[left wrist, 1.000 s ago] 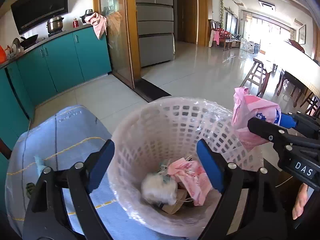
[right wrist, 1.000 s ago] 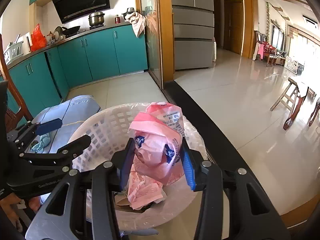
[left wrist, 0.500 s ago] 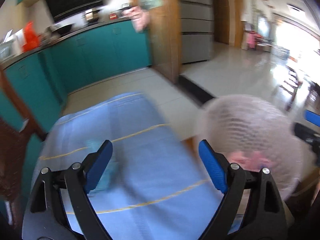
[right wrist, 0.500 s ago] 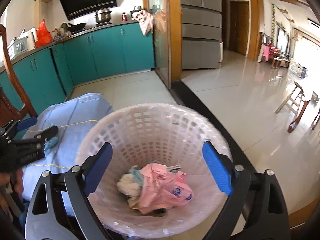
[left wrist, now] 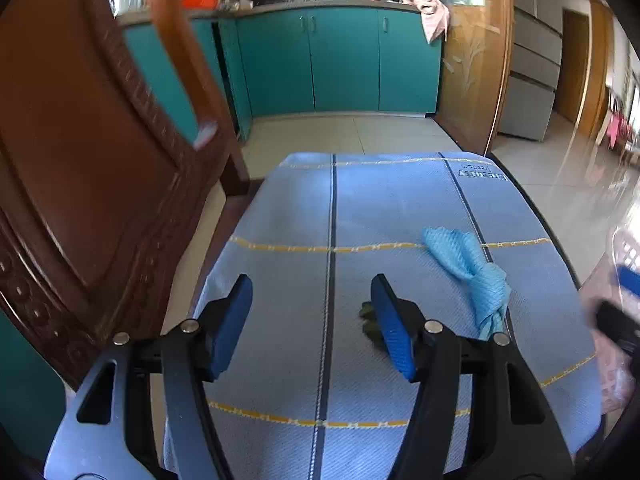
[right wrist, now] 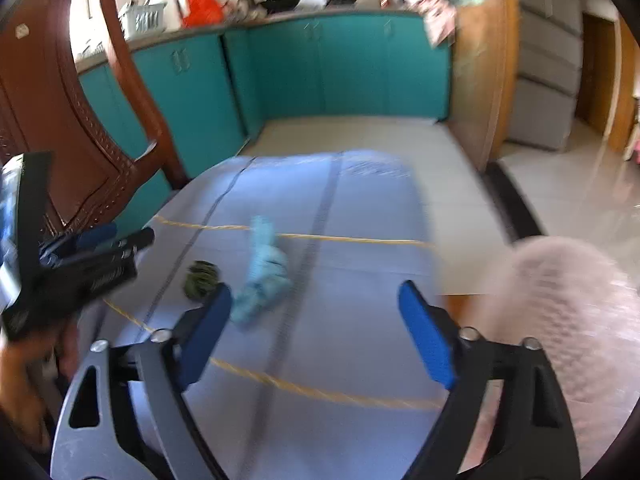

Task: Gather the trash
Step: 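Grasp the blue cloth with the right gripper while left grasps the green cloth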

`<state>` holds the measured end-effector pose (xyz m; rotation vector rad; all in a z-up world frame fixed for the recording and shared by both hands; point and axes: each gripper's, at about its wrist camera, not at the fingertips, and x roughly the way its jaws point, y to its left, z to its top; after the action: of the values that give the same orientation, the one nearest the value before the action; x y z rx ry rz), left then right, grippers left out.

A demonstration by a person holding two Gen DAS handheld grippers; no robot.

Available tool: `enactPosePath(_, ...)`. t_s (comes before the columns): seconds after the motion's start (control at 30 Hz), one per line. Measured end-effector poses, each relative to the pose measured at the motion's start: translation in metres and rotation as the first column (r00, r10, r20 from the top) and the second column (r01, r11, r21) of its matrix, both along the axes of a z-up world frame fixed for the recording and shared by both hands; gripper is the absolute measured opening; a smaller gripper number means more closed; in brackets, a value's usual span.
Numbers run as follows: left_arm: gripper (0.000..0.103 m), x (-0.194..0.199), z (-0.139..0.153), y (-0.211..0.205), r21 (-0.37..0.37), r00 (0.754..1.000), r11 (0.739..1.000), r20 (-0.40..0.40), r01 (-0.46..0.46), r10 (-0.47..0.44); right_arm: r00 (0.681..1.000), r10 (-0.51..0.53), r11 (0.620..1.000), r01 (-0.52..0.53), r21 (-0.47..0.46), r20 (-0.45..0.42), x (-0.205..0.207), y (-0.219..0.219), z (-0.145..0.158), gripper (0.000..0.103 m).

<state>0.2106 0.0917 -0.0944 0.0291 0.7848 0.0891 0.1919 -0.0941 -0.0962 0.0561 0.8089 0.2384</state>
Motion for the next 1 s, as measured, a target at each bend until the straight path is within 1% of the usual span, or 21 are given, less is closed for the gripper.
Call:
enactPosePath(0.03, 0.063, 0.001, 0.000, 0.006, -0.029, 1.000, 1.000, -0.006, -0.009, 0.009, 1.000, 0.003, 1.000, -0.003, -0.006, -0.022, 0.015, 0.013, -0.008, 0.074)
enactPosePath(0.07, 0.063, 0.003, 0.000, 0.016, -0.075, 1.000, 0.997, -0.014, -0.024, 0.023, 0.999, 0.007, 1.000, -0.007, -0.015, -0.032, 0.023, 0.021, -0.013, 0.072)
enactPosePath(0.13, 0.063, 0.006, -0.004, 0.026, -0.139, 0.999, 0.990, -0.040, -0.028, 0.023, 0.998, 0.020, 0.998, -0.023, -0.050, -0.057, 0.039, 0.038, -0.025, 0.070)
enactPosePath(0.17, 0.063, 0.008, -0.006, 0.028, -0.149, 0.998, 0.988, -0.051, -0.029, 0.021, 0.997, 0.022, 0.997, -0.028, -0.077, -0.077, 0.047, 0.046, -0.035, 0.068)
enactPosePath(0.2, 0.063, 0.009, -0.006, 0.029, -0.148, 0.998, 0.988, -0.057, -0.031, 0.023, 0.995, 0.022, 0.995, -0.030, -0.090, -0.094, 0.050, 0.051, -0.042, 0.059)
enactPosePath(0.23, 0.063, 0.009, -0.007, 0.030, -0.146, 0.998, 0.989, -0.060, -0.033, 0.024, 0.993, 0.025, 0.995, -0.036, -0.089, -0.119, 0.055, 0.054, -0.050, 0.048)
enactPosePath(0.3, 0.065, 0.011, -0.009, 0.029, -0.157, 0.998, 0.987, -0.067, -0.029, 0.019, 0.989, 0.036, 0.996, -0.047, -0.075, -0.144, 0.057, 0.056, -0.057, 0.035)
enactPosePath(0.33, 0.066, 0.015, -0.011, 0.029, -0.166, 0.997, 0.986, -0.072, -0.027, 0.015, 0.989, 0.035, 0.996, -0.046, -0.080, -0.143, 0.055, 0.056, -0.059, 0.032)
enactPosePath(0.37, 0.066, 0.017, -0.012, 0.029, -0.177, 0.997, 0.984, -0.082, -0.024, 0.010, 0.990, 0.036, 0.995, -0.048, -0.082, -0.134, 0.051, 0.056, -0.057, 0.031)
enactPosePath(0.43, 0.068, 0.020, -0.017, 0.026, -0.190, 0.995, 0.982, -0.104, -0.017, -0.003, 0.991, 0.039, 0.997, -0.047, -0.060, -0.126, 0.044, 0.050, -0.050, 0.031)
enactPosePath(0.53, 0.078, 0.025, -0.026, 0.017, -0.179, 0.990, 0.984, -0.140, 0.001, -0.026, 0.994, 0.023, 0.998, -0.029, -0.061, -0.105, 0.028, 0.039, -0.040, 0.031)
enactPosePath(0.57, 0.079, 0.026, -0.029, 0.012, -0.169, 0.988, 0.986, -0.151, 0.009, -0.035, 0.995, 0.017, 0.998, -0.023, -0.057, -0.100, 0.021, 0.032, -0.036, 0.031)
enactPosePath(0.67, 0.079, 0.030, -0.036, -0.003, -0.145, 0.983, 0.989, -0.171, 0.042, -0.067, 0.995, 0.010, 0.999, -0.015, -0.050, -0.098, 0.003, 0.018, -0.031, 0.031)
enactPosePath(0.77, 0.079, 0.036, -0.044, -0.020, -0.129, 0.973, 0.987, -0.198, 0.090, -0.115, 0.992, 0.032, 0.998, -0.039, -0.053, -0.124, -0.008, 0.013, -0.035, 0.031)
enactPosePath(0.83, 0.079, 0.039, -0.047, -0.029, -0.118, 0.970, 0.987, -0.201, 0.111, -0.134, 0.991, 0.040, 0.997, -0.049, -0.062, -0.129, -0.013, 0.013, -0.039, 0.031)
enactPosePath(0.93, 0.079, 0.043, -0.051, -0.039, -0.120, 0.966, 0.983, -0.204, 0.138, -0.161, 0.991, 0.044, 0.996, -0.054, -0.070, -0.130, -0.018, 0.011, -0.040, 0.031)
enactPosePath(1.0, 0.079, 0.048, -0.056, -0.046, -0.106, 0.960, 0.983, -0.219, 0.152, -0.172, 0.991, 0.042, 0.996, -0.052, -0.075, -0.130, -0.019, 0.011, -0.042, 0.031)
